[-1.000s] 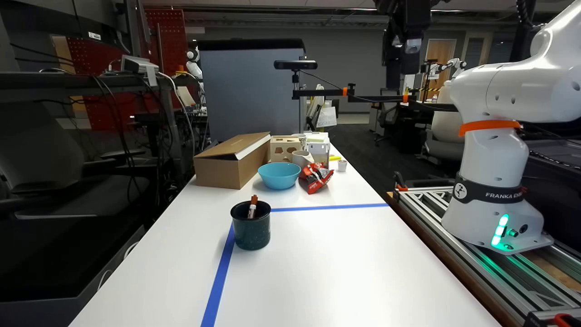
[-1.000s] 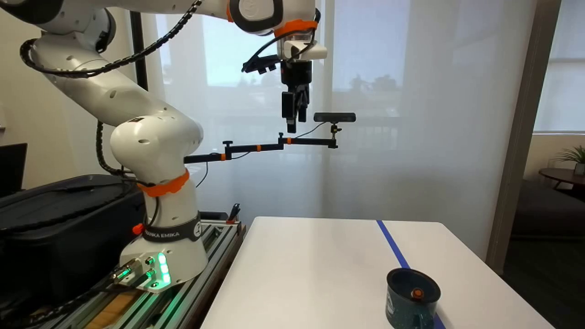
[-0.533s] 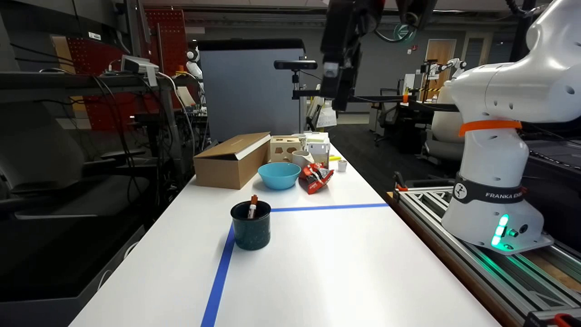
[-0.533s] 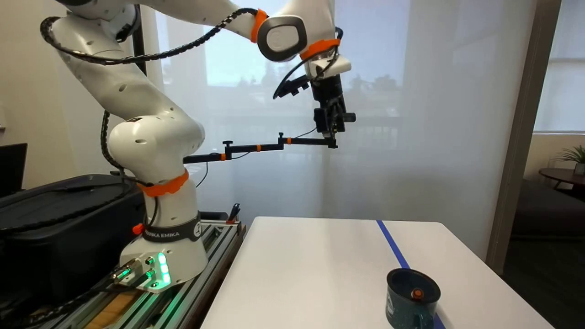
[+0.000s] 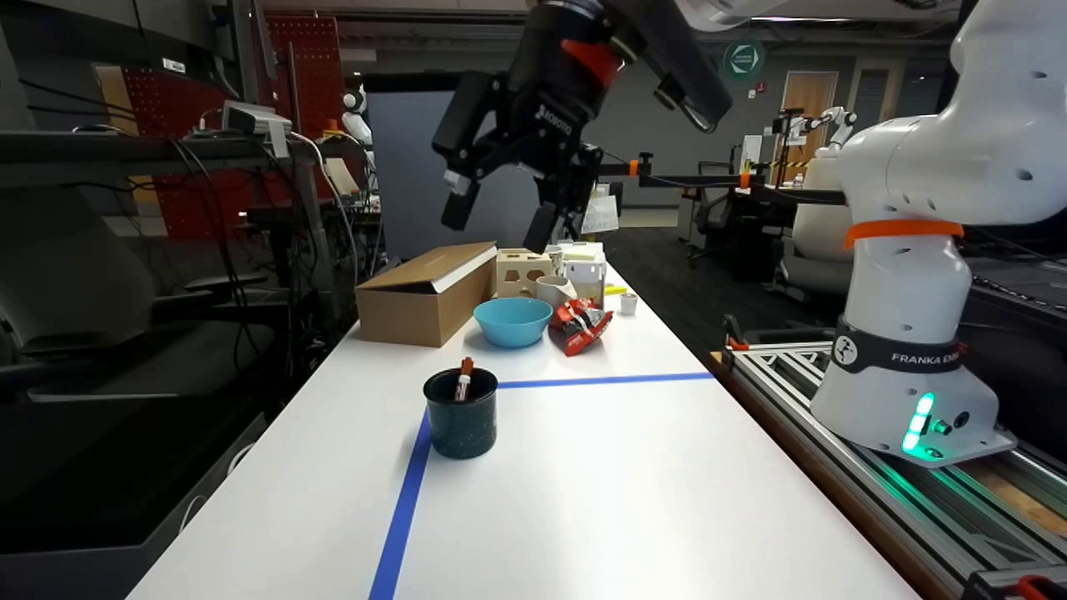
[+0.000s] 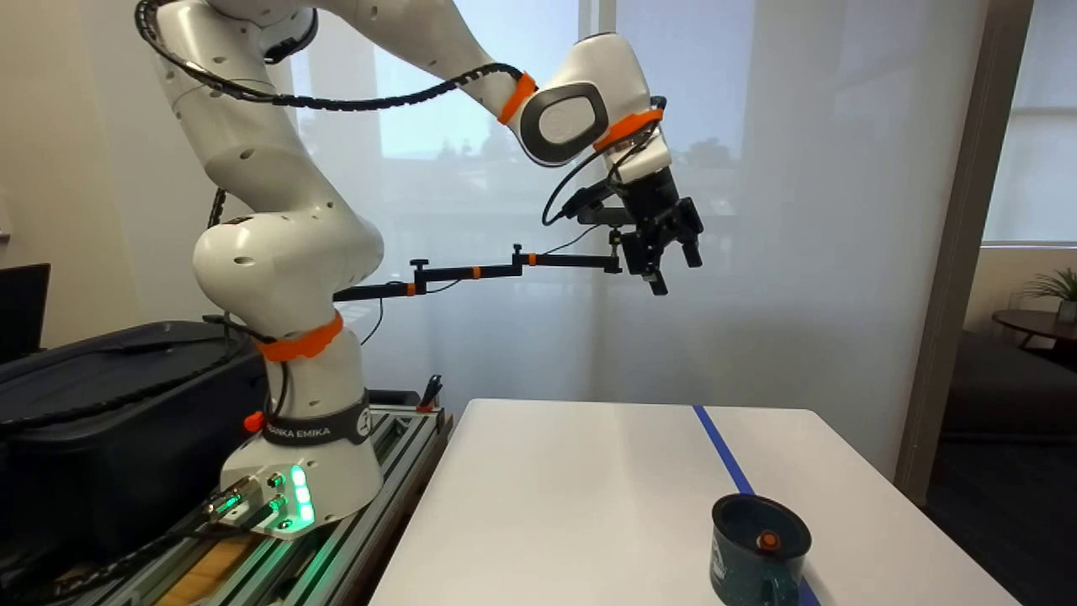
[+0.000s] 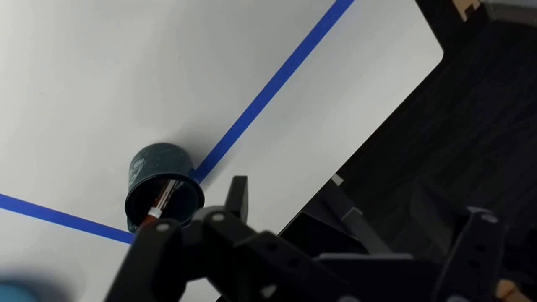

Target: Take the marker out of the cup and place it on the table

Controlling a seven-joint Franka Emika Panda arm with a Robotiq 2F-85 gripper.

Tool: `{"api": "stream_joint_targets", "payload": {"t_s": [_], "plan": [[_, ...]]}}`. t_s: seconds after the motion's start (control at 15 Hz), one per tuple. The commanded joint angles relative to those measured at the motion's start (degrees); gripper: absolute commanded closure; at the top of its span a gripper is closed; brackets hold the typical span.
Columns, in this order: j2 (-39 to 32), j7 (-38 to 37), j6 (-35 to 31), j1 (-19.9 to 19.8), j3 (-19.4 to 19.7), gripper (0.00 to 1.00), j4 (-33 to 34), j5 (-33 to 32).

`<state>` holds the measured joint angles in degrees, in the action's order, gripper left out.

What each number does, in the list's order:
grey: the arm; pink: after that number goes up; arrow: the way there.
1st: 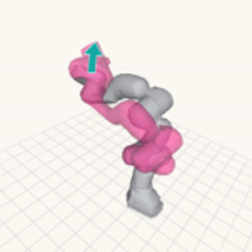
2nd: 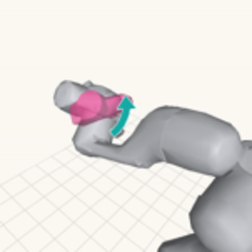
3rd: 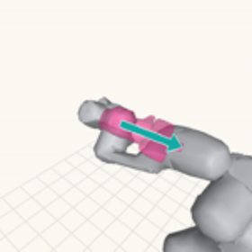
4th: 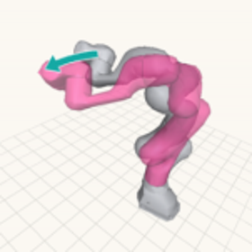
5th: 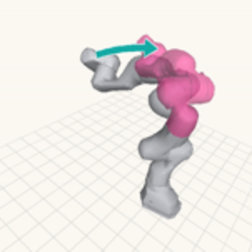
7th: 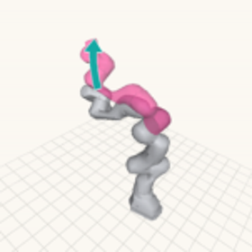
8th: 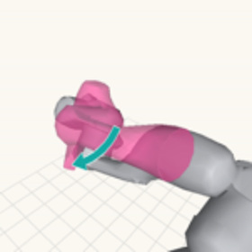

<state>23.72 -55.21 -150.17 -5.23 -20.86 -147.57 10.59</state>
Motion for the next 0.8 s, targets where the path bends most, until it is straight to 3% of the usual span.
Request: {"api": "stream_joint_targets", "payload": {"t_s": [0.0, 0.33, 0.73], "plan": [[-4.1, -15.3, -5.0, -5.5, -3.3, 0.0, 2.4, -9.0], [-5.4, -35.1, -6.9, -21.0, -14.9, 0.0, 3.8, -19.6], [-5.3, -58.4, -2.2, -39.6, -30.2, 0.0, 6.1, -31.7]]}}
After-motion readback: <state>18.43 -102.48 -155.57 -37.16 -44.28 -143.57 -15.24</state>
